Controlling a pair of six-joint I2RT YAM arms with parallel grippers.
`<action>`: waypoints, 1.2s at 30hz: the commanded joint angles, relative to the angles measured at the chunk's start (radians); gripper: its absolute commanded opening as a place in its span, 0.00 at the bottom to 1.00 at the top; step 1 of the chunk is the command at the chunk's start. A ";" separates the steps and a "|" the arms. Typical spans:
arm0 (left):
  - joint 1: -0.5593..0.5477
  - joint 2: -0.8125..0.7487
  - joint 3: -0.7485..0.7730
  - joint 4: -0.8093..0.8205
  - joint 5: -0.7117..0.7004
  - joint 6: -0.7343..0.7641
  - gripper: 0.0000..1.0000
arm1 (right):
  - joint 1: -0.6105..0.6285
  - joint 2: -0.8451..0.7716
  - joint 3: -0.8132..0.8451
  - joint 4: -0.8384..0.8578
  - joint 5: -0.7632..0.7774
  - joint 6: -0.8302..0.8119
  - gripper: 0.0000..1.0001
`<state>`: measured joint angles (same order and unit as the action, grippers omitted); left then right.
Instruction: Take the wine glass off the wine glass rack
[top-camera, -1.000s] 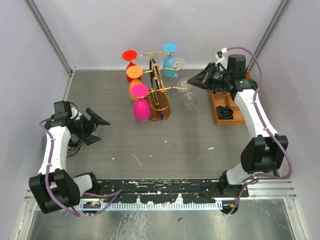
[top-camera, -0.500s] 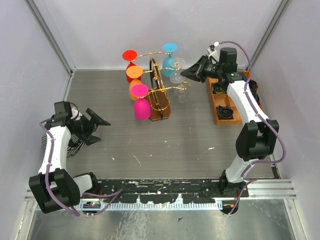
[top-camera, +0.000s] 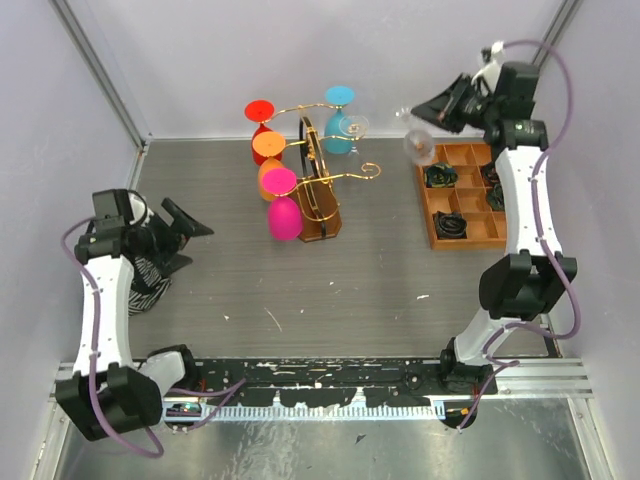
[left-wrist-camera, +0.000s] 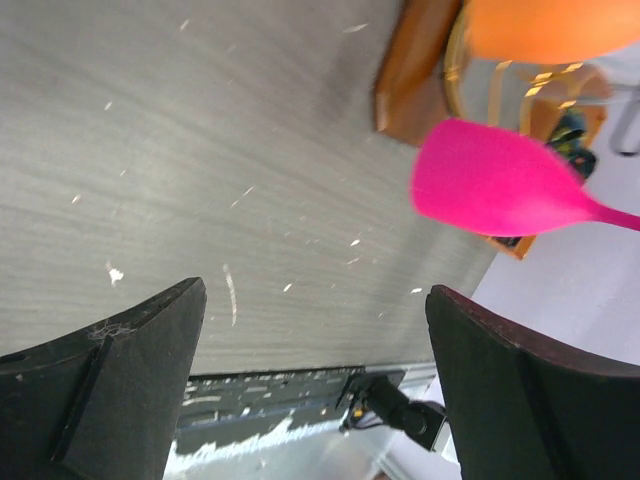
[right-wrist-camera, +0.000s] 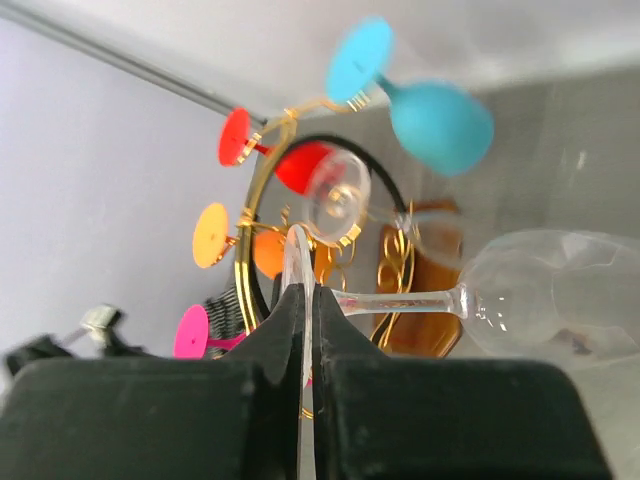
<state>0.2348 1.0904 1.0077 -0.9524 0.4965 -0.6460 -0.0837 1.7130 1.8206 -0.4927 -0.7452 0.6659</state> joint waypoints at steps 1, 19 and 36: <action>-0.017 -0.064 0.151 0.043 -0.038 -0.045 0.98 | 0.061 -0.101 0.274 -0.104 0.054 -0.348 0.01; -0.272 0.267 0.840 0.084 0.219 -0.001 0.95 | 1.192 -0.328 -0.033 -0.139 0.997 -1.172 0.01; -0.416 0.314 0.876 -0.115 0.176 0.115 1.00 | 1.517 -0.185 0.033 -0.103 1.248 -1.377 0.01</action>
<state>-0.1741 1.4002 1.8549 -0.9821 0.6811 -0.6056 1.3628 1.5234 1.7943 -0.6922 0.4194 -0.6342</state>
